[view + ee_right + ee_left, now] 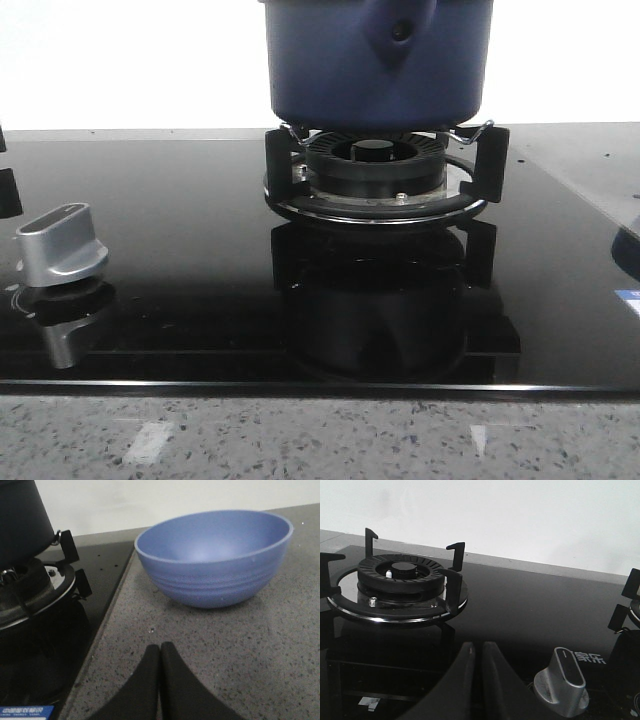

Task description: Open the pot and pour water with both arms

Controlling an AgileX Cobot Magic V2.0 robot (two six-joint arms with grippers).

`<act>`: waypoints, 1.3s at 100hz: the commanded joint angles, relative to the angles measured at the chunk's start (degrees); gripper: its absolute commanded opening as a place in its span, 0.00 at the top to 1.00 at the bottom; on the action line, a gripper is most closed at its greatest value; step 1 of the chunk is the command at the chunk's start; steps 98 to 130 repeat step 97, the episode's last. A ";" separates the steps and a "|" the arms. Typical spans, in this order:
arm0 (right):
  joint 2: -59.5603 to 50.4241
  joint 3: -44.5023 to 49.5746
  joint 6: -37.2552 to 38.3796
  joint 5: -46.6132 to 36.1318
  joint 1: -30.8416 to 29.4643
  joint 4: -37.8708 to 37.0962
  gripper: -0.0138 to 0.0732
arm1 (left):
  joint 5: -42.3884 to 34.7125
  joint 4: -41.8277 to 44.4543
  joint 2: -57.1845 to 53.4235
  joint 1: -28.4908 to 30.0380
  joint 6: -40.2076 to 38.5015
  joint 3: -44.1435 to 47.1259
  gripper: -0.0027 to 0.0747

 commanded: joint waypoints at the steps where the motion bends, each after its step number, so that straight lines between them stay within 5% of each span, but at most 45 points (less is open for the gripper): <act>1: -2.15 0.29 1.13 -5.13 -0.19 -1.87 0.89 | -4.07 -0.20 -1.65 0.16 -0.58 1.78 0.99; 130: -6.63 3.25 1.36 -3.46 -0.19 -4.27 0.89 | -4.07 -0.20 -1.56 0.40 -0.58 1.78 0.99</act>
